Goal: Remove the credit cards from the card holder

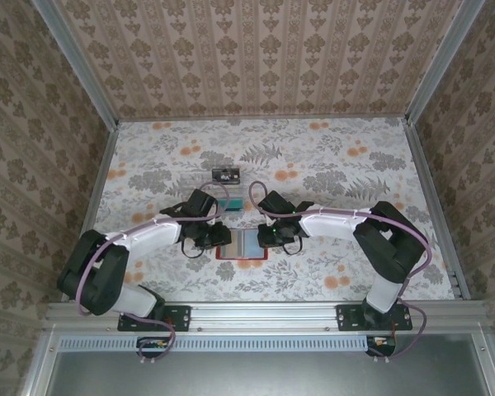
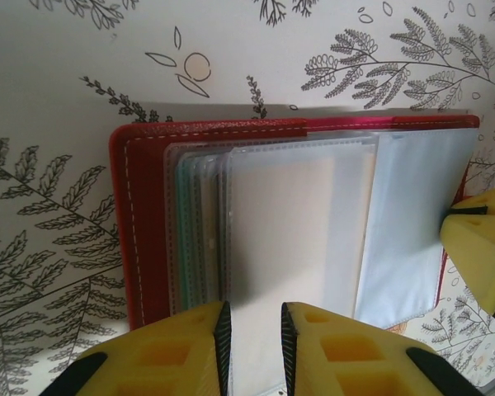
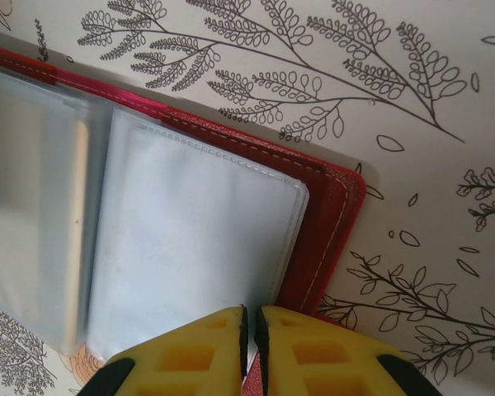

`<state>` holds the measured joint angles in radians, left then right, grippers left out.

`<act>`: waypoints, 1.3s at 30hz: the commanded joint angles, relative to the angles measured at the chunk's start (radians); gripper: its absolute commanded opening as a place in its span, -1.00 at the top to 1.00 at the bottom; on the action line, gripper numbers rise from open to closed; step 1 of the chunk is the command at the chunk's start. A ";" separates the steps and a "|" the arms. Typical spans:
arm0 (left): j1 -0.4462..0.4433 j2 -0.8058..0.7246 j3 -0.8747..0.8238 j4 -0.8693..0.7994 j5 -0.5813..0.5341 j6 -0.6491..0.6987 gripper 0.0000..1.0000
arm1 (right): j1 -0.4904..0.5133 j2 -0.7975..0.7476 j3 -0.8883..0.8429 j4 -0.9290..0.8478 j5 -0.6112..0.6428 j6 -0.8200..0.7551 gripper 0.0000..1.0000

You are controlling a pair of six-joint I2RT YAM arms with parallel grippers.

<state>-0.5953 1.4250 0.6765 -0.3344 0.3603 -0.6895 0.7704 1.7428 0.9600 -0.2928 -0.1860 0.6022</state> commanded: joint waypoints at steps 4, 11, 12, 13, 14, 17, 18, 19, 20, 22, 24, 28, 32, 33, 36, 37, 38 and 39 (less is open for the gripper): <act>-0.008 0.050 -0.006 0.020 0.022 -0.005 0.52 | 0.008 0.038 0.012 -0.018 0.022 -0.003 0.68; -0.011 0.055 -0.005 0.020 0.023 -0.008 0.59 | 0.008 0.025 0.048 -0.028 0.002 0.003 0.65; -0.011 0.057 -0.004 0.018 0.023 -0.008 0.60 | 0.008 0.019 0.053 -0.031 0.000 0.005 0.65; -0.011 0.057 -0.005 0.016 0.022 -0.007 0.59 | 0.009 0.013 0.058 -0.030 -0.001 0.010 0.63; -0.011 0.057 -0.005 0.013 0.020 -0.005 0.59 | 0.007 0.005 0.061 -0.030 -0.003 0.017 0.62; -0.011 0.058 -0.002 -0.002 0.013 -0.004 0.59 | 0.007 -0.011 0.066 -0.006 -0.026 0.048 0.61; -0.011 0.058 -0.001 -0.008 0.009 -0.002 0.60 | 0.007 -0.013 0.066 0.005 -0.036 0.061 0.60; -0.011 0.058 0.001 -0.014 0.005 -0.001 0.61 | 0.008 -0.016 0.066 0.014 -0.041 0.070 0.60; -0.011 0.053 0.004 -0.025 -0.004 0.003 0.63 | 0.008 -0.018 0.065 0.021 -0.043 0.079 0.59; -0.011 0.048 0.008 -0.040 -0.013 0.009 0.63 | 0.008 -0.022 0.062 0.035 -0.050 0.089 0.59; -0.011 0.040 0.011 -0.047 -0.014 0.014 0.63 | 0.009 -0.022 0.060 0.044 -0.061 0.091 0.59; -0.011 0.034 0.012 -0.028 0.014 0.009 0.56 | 0.016 -0.007 0.063 0.027 -0.056 0.085 0.57; -0.011 0.034 0.010 -0.012 0.034 -0.003 0.48 | 0.015 -0.031 0.050 -0.012 0.014 0.079 0.51; -0.011 0.034 0.009 -0.012 0.034 -0.004 0.47 | 0.016 -0.043 0.048 -0.026 0.032 0.076 0.49; -0.010 0.036 0.006 -0.014 0.033 -0.004 0.41 | 0.016 -0.078 0.046 -0.079 0.099 0.060 0.43; -0.010 0.039 0.006 -0.017 0.031 -0.003 0.40 | 0.016 -0.085 0.045 -0.093 0.115 0.053 0.42; -0.009 0.042 0.008 -0.020 0.031 -0.002 0.39 | 0.015 -0.087 0.042 -0.106 0.128 0.047 0.42; -0.010 0.045 0.009 -0.022 0.029 -0.002 0.38 | 0.016 -0.087 0.038 -0.111 0.134 0.042 0.41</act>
<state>-0.6010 1.4643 0.6815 -0.3054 0.3969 -0.6888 0.7818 1.6878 1.0046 -0.3294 -0.1284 0.6655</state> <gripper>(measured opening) 0.308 0.291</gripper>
